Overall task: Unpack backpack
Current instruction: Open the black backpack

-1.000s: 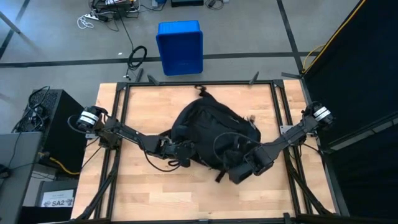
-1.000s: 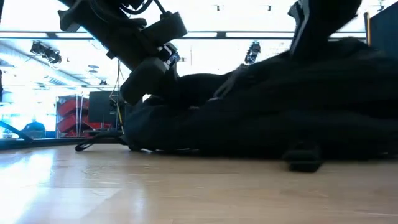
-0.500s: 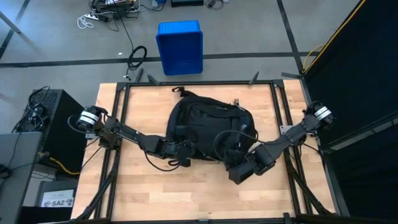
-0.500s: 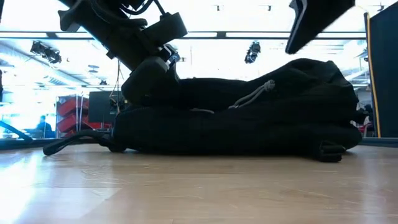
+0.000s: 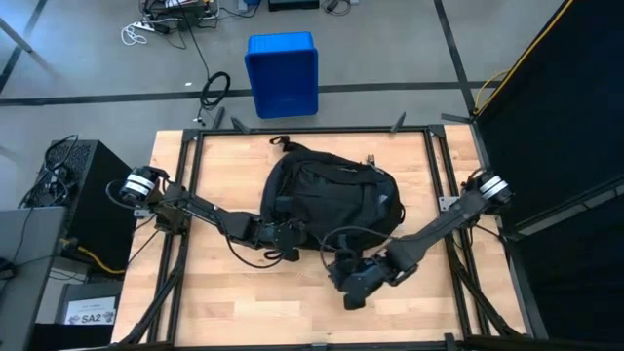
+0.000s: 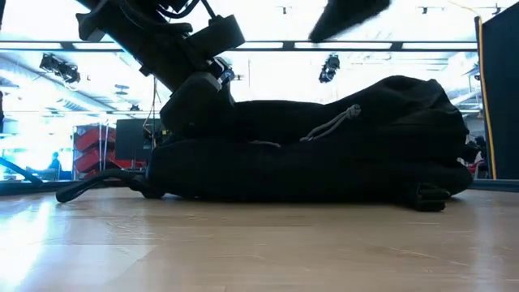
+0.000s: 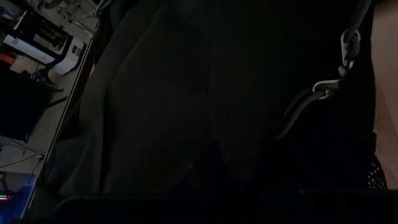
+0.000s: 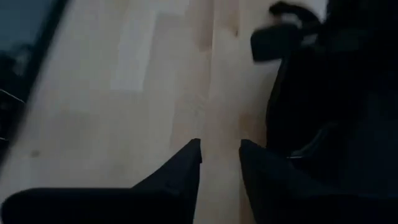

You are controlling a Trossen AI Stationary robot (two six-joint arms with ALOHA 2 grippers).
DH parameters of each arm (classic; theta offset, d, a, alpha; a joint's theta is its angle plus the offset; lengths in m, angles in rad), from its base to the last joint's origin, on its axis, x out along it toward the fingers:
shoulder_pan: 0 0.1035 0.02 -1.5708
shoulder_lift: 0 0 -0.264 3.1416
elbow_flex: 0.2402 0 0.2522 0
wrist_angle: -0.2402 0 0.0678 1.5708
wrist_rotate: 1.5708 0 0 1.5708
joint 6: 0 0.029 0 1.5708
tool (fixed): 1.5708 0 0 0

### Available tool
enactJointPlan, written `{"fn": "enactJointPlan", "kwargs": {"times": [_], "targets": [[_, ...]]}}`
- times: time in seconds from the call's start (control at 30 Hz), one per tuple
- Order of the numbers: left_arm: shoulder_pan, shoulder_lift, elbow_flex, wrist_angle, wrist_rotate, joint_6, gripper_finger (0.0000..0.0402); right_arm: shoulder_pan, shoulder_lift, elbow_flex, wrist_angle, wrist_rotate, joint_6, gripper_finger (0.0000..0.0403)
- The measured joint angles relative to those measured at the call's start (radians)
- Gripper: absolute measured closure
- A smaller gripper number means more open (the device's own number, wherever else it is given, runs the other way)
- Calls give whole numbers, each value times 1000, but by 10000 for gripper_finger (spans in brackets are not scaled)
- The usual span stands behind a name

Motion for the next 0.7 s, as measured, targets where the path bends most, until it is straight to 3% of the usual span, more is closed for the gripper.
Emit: {"fn": "enactJointPlan", "kwargs": {"times": [0.27, 0.7], "targets": [[0, 0, 0, -1, 0, 0, 401, -45, 43, -1, -187, 42, 110, 273], [0, 0, 0, -3, -1, 0, 401, -110, 40, -1, -255, 14, 185, 288]]}}
